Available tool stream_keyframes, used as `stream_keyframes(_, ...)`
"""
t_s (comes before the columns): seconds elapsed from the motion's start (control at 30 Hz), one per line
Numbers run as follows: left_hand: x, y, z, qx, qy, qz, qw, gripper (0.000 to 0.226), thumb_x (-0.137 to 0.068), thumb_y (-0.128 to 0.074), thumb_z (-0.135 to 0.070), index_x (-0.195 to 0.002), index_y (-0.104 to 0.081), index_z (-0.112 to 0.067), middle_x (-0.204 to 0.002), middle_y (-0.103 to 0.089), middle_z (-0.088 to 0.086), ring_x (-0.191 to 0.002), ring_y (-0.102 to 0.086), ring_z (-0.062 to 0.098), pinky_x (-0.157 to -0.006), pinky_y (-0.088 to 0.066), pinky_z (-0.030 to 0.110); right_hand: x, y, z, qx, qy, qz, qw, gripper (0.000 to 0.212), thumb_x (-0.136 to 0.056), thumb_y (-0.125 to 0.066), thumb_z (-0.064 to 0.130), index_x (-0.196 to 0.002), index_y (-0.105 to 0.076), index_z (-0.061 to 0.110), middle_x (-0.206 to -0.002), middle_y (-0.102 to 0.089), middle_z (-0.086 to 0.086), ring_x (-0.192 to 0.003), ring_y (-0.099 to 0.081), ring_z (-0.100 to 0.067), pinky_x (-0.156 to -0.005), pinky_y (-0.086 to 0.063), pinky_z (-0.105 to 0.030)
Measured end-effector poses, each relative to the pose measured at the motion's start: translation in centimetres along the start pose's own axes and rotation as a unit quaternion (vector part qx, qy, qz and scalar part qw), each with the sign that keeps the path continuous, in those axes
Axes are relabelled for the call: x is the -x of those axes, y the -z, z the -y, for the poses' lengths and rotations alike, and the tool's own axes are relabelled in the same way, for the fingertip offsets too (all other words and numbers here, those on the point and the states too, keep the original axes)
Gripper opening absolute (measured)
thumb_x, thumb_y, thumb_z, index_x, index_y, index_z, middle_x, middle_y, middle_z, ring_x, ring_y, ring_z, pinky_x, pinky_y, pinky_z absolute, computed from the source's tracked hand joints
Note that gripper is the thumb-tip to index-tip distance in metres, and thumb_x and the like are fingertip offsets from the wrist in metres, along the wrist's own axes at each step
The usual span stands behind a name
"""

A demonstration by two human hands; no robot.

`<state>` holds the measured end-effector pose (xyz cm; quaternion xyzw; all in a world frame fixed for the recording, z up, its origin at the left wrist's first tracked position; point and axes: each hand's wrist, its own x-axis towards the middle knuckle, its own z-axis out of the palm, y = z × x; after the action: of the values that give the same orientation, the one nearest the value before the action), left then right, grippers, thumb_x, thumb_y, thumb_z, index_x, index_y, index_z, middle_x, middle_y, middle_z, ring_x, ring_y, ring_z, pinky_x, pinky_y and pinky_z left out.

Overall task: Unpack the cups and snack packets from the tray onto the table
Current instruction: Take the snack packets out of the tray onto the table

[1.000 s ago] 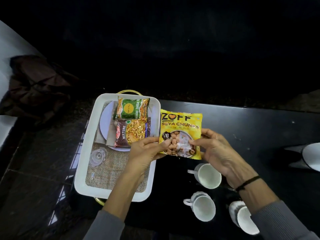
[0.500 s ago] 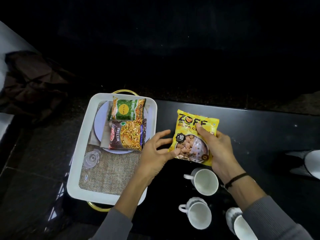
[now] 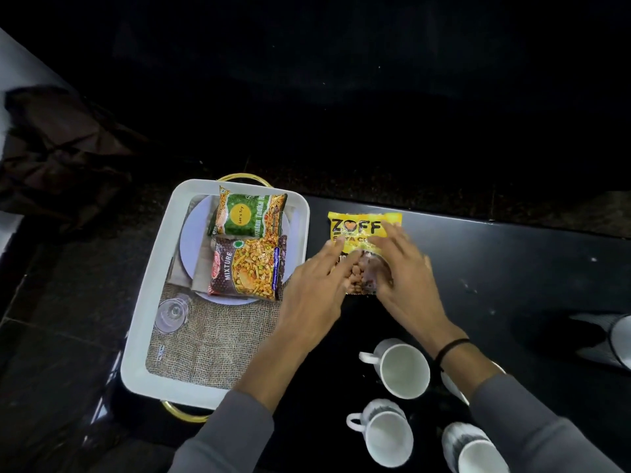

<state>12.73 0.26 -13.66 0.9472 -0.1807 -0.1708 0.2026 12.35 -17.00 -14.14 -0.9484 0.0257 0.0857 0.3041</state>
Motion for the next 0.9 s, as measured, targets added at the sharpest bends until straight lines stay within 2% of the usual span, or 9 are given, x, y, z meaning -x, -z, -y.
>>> stream_keyframes(0.07,-0.5,-1.0,0.1,-0.078,-0.018,0.044,0.996,0.060,-0.109,-0.037,-0.032,-0.162,-0.010,-0.031,-0.172,0.001,-0.002,-0.158,-0.003,0.016,-0.125,-0.016,0.044,0.4,-0.7,0.0,0.034,0.016,0.055,0.998,0.054,-0.100,-0.054,0.014,-0.153,-0.042,0.017,-0.170,-0.022,-0.002,-0.158,-0.015,-0.022,-0.122,-0.022,-0.048)
stream_keyframes(0.13,-0.6,-2.1,0.6,-0.145,-0.017,0.071,0.987,0.063,-0.110,-0.026,-0.039,-0.161,0.009,-0.030,-0.170,0.015,-0.002,-0.158,0.009,0.018,-0.127,-0.008,0.046,1.1,-1.5,-0.2,0.074,0.010,0.089,0.993,0.062,-0.107,-0.044,0.025,-0.162,-0.019,0.016,-0.172,-0.005,-0.001,-0.159,0.000,-0.019,-0.128,-0.013,-0.047)
stream_keyframes(0.23,-0.6,-2.9,1.2,-0.171,-0.024,0.071,0.982,0.064,-0.110,-0.022,-0.041,-0.159,0.018,-0.029,-0.168,0.022,-0.002,-0.156,0.016,0.021,-0.127,-0.004,0.047,1.6,-2.1,-0.6,0.112,0.014,0.097,0.989,0.065,-0.109,-0.036,0.033,-0.164,-0.005,0.017,-0.172,0.006,-0.001,-0.158,0.008,-0.018,-0.127,-0.004,-0.044)
stream_keyframes(0.33,-0.6,-2.7,1.2,-0.167,-0.031,0.063,0.983,0.066,-0.109,-0.029,-0.038,-0.161,0.010,-0.028,-0.170,0.017,0.001,-0.157,0.013,0.022,-0.127,-0.006,0.047,1.5,-1.9,-0.3,0.125,0.009,0.099,0.987,0.065,-0.108,-0.038,0.033,-0.164,-0.009,0.015,-0.173,0.002,-0.002,-0.159,0.004,-0.019,-0.127,-0.007,-0.045)
stream_keyframes(0.53,1.1,-0.3,1.8,-0.104,-0.027,-0.014,0.994,0.074,-0.101,-0.048,-0.015,-0.163,-0.007,-0.022,-0.172,-0.004,0.003,-0.158,-0.003,0.020,-0.127,-0.011,0.039,1.2,-1.0,2.9,0.111,0.049,0.055,0.991,0.053,-0.099,-0.057,0.024,-0.147,-0.043,0.007,-0.164,-0.031,-0.012,-0.155,-0.026,-0.023,-0.122,-0.028,-0.048)
stream_keyframes(0.67,3.2,2.2,3.7,-0.054,0.013,-0.099,0.994,0.060,-0.095,-0.051,-0.004,-0.154,-0.040,-0.010,-0.162,-0.037,0.010,-0.153,-0.029,0.026,-0.123,-0.028,0.045,0.4,-1.7,6.5,0.086,0.107,0.070,0.988,0.060,-0.099,-0.058,0.034,-0.151,-0.042,0.009,-0.166,-0.030,-0.009,-0.153,-0.031,-0.023,-0.119,-0.032,-0.044)
stream_keyframes(0.77,5.1,3.6,5.7,-0.021,0.086,-0.149,0.985,0.051,-0.094,-0.047,-0.004,-0.145,-0.053,-0.007,-0.152,-0.051,0.012,-0.146,-0.041,0.029,-0.118,-0.035,0.049,-0.7,-3.0,9.3,0.068,0.162,0.115,0.978,0.062,-0.101,-0.056,0.035,-0.155,-0.038,0.011,-0.167,-0.029,-0.007,-0.154,-0.027,-0.024,-0.119,-0.032,-0.045)
stream_keyframes(0.83,6.1,4.1,7.2,0.018,0.174,-0.161,0.971,0.058,-0.093,-0.056,0.000,-0.149,-0.047,-0.011,-0.155,-0.047,0.008,-0.148,-0.036,0.027,-0.120,-0.031,0.048,-1.6,-4.3,11.1,0.077,0.206,0.137,0.966,0.062,-0.101,-0.055,0.034,-0.155,-0.037,0.012,-0.168,-0.028,-0.006,-0.155,-0.025,-0.023,-0.119,-0.031,-0.045)
stream_keyframes(0.9,7.1,4.2,8.5,0.100,0.271,-0.178,0.941,0.059,-0.097,-0.058,-0.007,-0.152,-0.040,-0.019,-0.156,-0.042,0.002,-0.145,-0.036,0.023,-0.115,-0.034,0.047,-2.4,-5.6,12.4,0.099,0.241,0.158,0.953,0.064,-0.100,-0.055,0.033,-0.157,-0.034,0.014,-0.169,-0.025,-0.004,-0.157,-0.019,-0.022,-0.121,-0.029,-0.045)
